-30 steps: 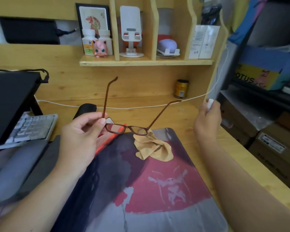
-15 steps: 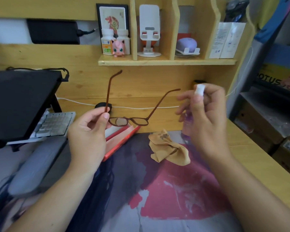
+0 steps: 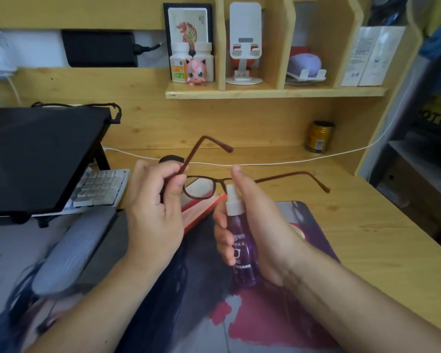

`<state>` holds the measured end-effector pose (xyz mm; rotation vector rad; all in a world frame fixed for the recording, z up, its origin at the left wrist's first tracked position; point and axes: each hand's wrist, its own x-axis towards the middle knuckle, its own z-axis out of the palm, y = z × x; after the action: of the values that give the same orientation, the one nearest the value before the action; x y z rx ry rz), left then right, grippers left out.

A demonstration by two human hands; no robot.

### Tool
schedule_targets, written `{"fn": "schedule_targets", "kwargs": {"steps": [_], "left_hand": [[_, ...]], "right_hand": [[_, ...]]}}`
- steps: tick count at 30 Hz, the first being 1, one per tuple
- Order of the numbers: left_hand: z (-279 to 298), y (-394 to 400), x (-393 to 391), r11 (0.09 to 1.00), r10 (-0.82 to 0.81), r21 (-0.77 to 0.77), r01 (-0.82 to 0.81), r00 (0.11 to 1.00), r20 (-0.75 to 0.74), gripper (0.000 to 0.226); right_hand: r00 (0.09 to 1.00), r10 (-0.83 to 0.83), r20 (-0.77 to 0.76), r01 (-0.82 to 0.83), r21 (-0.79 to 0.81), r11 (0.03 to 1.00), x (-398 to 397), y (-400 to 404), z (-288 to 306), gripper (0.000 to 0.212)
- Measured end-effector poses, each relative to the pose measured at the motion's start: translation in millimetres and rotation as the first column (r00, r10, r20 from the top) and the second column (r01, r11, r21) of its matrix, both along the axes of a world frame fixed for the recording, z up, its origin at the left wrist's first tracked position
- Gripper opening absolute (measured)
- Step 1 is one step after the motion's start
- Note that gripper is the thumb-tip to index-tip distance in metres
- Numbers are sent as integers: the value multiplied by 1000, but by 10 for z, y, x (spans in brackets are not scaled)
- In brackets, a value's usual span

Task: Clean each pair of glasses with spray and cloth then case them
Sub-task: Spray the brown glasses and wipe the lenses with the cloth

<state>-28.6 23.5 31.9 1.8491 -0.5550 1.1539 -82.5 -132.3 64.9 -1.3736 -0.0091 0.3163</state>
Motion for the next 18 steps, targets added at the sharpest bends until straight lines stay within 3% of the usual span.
{"fn": "schedule_targets", "kwargs": {"steps": [6, 11, 14, 16, 18], "left_hand": [[-7, -43, 24, 999, -5, 40, 3, 999, 48, 14], [-32, -22, 42, 1000, 0, 27, -1, 1000, 29, 15], [-50, 14, 54, 1000, 1, -8, -1, 1000, -10, 15], [-51, 33, 65, 999, -14, -38, 13, 999, -38, 12], [-44, 41, 69, 998, -24, -67, 20, 998, -59, 11]], "right_hand": [[996, -78, 39, 83, -127, 988, 49, 86, 44, 68], [1000, 1, 17, -3, 129, 992, 36, 17, 52, 68], [994, 82, 76, -90, 103, 991, 6, -94, 38, 68], [986, 71, 149, -86, 95, 992, -7, -158, 27, 53], [969, 22, 245, -73, 201, 977, 3, -197, 15, 36]]}}
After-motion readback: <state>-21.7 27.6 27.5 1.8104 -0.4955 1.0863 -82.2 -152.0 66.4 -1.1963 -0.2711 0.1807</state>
